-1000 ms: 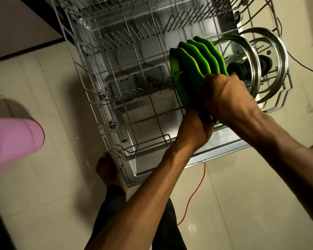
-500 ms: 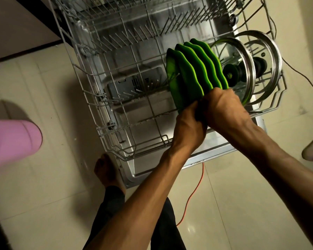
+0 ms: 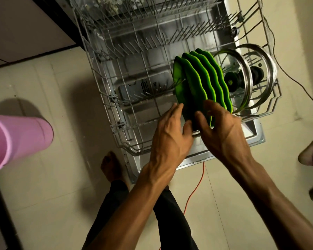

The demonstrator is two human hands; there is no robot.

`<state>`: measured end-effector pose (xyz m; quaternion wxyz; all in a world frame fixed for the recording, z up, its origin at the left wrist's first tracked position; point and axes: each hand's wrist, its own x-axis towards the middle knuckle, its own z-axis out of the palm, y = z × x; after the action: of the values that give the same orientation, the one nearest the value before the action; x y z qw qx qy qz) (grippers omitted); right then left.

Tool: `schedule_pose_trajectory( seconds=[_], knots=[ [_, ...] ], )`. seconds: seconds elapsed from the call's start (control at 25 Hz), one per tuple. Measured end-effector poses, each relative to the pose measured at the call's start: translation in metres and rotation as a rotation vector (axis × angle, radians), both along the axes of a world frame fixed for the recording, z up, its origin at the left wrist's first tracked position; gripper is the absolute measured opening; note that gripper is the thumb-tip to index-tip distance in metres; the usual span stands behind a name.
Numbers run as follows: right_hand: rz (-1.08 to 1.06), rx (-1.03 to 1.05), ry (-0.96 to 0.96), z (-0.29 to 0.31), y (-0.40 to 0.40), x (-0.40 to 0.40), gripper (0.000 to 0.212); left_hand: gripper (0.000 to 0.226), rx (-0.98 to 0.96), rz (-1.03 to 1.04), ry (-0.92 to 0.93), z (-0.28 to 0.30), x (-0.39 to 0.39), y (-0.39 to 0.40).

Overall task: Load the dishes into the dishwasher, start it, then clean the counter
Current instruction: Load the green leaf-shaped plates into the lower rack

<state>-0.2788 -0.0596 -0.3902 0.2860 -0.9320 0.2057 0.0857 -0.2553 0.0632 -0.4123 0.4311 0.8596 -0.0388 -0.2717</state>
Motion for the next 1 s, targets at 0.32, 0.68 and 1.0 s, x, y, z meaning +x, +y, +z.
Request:
schedule_pose_trajectory(
  seconds=[0.32, 0.68, 1.0],
  knots=[
    [0.125, 0.116, 0.041, 0.052, 0.024, 0.016, 0.053, 0.058, 0.062, -0.045, -0.093, 0.081, 0.008, 0.033],
    [0.214, 0.103, 0.029, 0.176, 0.045, 0.012, 0.060, 0.061, 0.086, -0.015, -0.133, 0.186, 0.002, 0.073],
    [0.336, 0.085, -0.049, 0.309, 0.068, 0.012, 0.065, 0.059, 0.043, 0.065, -0.235, 0.328, 0.017, 0.096]
  ],
)
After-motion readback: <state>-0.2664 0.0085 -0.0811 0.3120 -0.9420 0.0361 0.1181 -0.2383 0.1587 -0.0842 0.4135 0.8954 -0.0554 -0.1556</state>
